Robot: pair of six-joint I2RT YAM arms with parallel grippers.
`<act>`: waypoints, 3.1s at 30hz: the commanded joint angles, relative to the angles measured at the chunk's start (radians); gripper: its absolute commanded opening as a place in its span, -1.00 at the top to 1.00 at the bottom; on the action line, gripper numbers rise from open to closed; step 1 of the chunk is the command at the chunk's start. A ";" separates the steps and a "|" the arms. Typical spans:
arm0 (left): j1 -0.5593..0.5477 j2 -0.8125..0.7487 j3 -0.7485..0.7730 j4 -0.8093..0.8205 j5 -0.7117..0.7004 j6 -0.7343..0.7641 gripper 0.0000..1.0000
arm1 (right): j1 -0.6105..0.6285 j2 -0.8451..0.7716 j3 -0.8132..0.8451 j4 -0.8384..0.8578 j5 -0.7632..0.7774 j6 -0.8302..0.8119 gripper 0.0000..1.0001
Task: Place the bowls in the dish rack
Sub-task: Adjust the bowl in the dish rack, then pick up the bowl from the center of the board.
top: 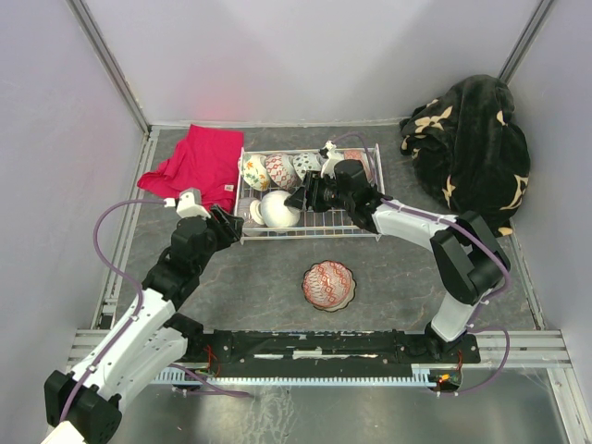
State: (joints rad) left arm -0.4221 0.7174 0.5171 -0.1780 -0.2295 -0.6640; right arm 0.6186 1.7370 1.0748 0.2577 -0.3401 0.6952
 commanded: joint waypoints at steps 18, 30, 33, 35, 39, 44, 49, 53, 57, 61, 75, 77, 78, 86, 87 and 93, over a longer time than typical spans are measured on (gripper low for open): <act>0.005 -0.056 0.027 0.018 0.051 0.019 -0.15 | 0.004 0.005 -0.022 0.077 -0.011 0.000 -0.44; 0.005 -0.089 0.066 -0.007 0.113 0.038 -0.15 | 0.003 -0.075 -0.036 0.012 0.014 -0.024 -0.76; 0.003 -0.109 0.087 -0.026 0.155 0.044 -0.21 | 0.004 -0.143 -0.039 -0.063 0.053 -0.051 -0.87; 0.000 -0.108 0.109 -0.046 0.203 0.050 -0.32 | 0.001 -0.192 -0.033 -0.131 0.091 -0.072 -0.92; -0.018 -0.103 0.121 -0.051 0.275 0.049 -0.68 | -0.011 -0.305 -0.021 -0.285 0.212 -0.103 -0.96; -0.097 -0.094 0.136 -0.071 0.276 0.059 -0.97 | -0.075 -0.462 -0.050 -0.417 0.376 -0.102 -0.99; -0.339 -0.005 0.180 -0.096 0.077 0.065 -0.98 | -0.172 -0.532 -0.089 -0.454 0.403 -0.066 -0.99; -0.567 0.138 0.248 -0.098 -0.113 0.066 -0.99 | -0.227 -0.553 -0.105 -0.476 0.416 -0.051 -0.99; -0.770 0.291 0.321 -0.124 -0.257 0.061 -0.98 | -0.268 -0.589 -0.124 -0.482 0.420 -0.040 -0.99; -0.901 0.449 0.413 -0.164 -0.338 0.051 -0.87 | -0.295 -0.625 -0.135 -0.491 0.420 -0.032 -1.00; -0.999 0.805 0.600 -0.192 -0.274 0.055 -0.14 | -0.357 -0.678 -0.159 -0.483 0.371 -0.003 -0.97; -1.000 0.831 0.613 -0.194 -0.271 0.056 -0.06 | -0.363 -0.677 -0.161 -0.479 0.361 0.000 -0.97; -1.000 0.841 0.618 -0.197 -0.274 0.055 -0.02 | -0.366 -0.676 -0.162 -0.479 0.358 0.002 -0.96; -1.000 0.887 0.654 -0.207 -0.270 0.054 0.53 | -0.386 -0.671 -0.171 -0.465 0.326 0.016 -0.95; -1.000 0.886 0.656 -0.210 -0.273 0.052 0.64 | -0.388 -0.670 -0.171 -0.462 0.320 0.019 -0.95; -1.000 0.861 0.678 -0.233 -0.306 0.051 0.95 | -0.395 -0.663 -0.174 -0.452 0.302 0.029 -0.93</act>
State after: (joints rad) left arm -1.4181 1.6062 1.1404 -0.4042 -0.4969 -0.6220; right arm 0.2310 1.0782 0.9009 -0.2474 -0.0170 0.7120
